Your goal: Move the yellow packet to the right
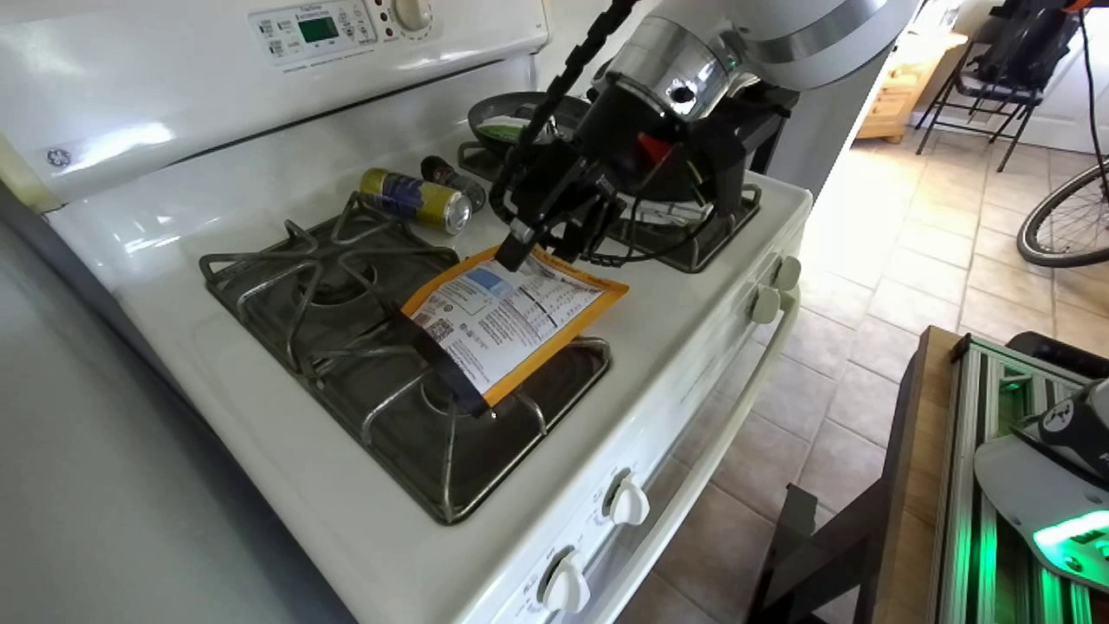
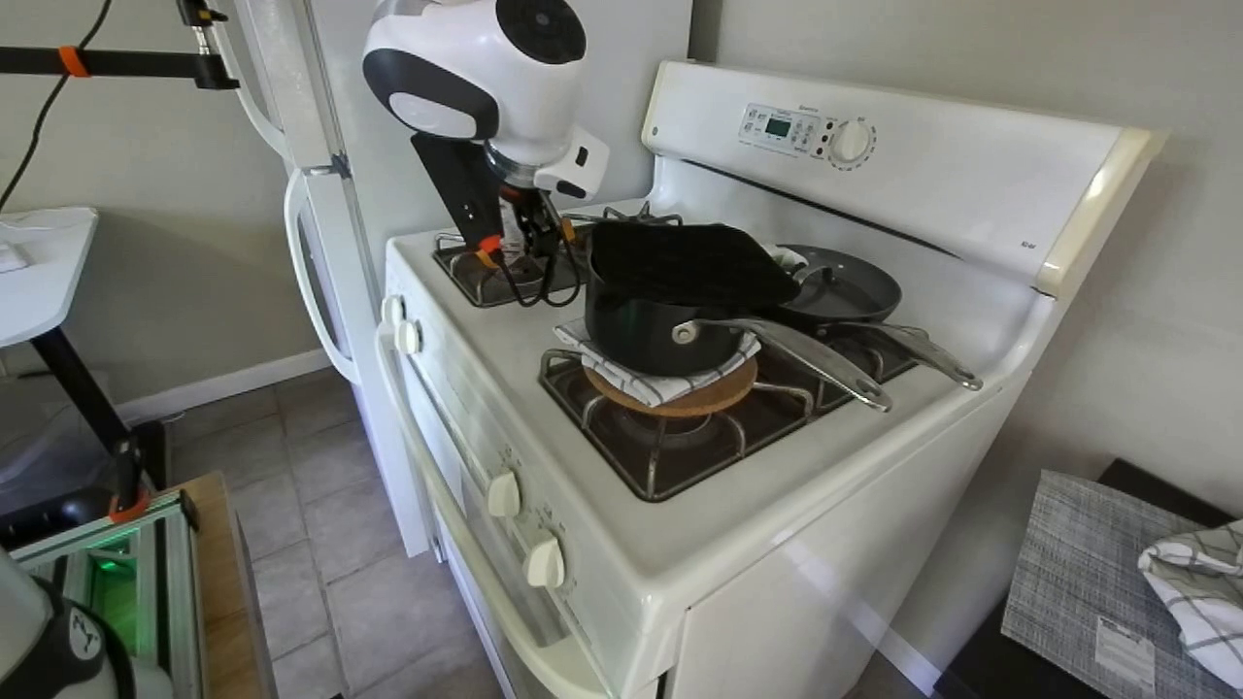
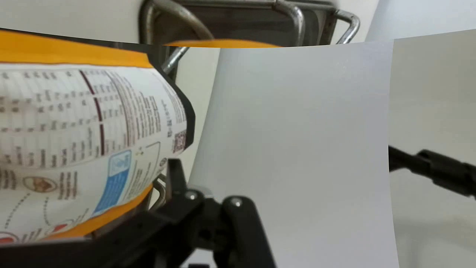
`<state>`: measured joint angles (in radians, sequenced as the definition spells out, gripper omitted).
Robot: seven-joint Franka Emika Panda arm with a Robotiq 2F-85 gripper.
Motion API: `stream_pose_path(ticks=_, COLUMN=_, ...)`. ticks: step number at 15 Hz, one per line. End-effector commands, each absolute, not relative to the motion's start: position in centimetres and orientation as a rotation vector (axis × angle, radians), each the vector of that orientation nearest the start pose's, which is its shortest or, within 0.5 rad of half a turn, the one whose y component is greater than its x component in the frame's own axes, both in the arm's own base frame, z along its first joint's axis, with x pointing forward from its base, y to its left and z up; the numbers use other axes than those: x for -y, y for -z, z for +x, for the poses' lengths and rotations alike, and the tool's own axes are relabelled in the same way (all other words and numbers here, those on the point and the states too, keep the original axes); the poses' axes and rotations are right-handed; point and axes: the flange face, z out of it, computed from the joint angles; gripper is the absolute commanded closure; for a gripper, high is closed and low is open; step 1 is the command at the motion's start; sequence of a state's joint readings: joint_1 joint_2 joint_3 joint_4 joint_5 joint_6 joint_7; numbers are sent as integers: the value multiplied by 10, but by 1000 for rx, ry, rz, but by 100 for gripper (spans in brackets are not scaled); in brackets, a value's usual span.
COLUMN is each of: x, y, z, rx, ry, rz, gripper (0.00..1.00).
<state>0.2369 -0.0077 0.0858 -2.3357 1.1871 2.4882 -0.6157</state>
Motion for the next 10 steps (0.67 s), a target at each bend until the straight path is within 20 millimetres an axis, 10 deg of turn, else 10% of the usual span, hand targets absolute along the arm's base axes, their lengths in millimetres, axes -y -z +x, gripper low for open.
stream_pose_path(ticks=1, x=-157, y=-360, z=495, rx=-66, ry=343, rz=-2426, gripper=0)
stream_pose_path(ticks=10, x=-148, y=-378, z=496, rx=-154, ry=422, rz=-2545, gripper=0)
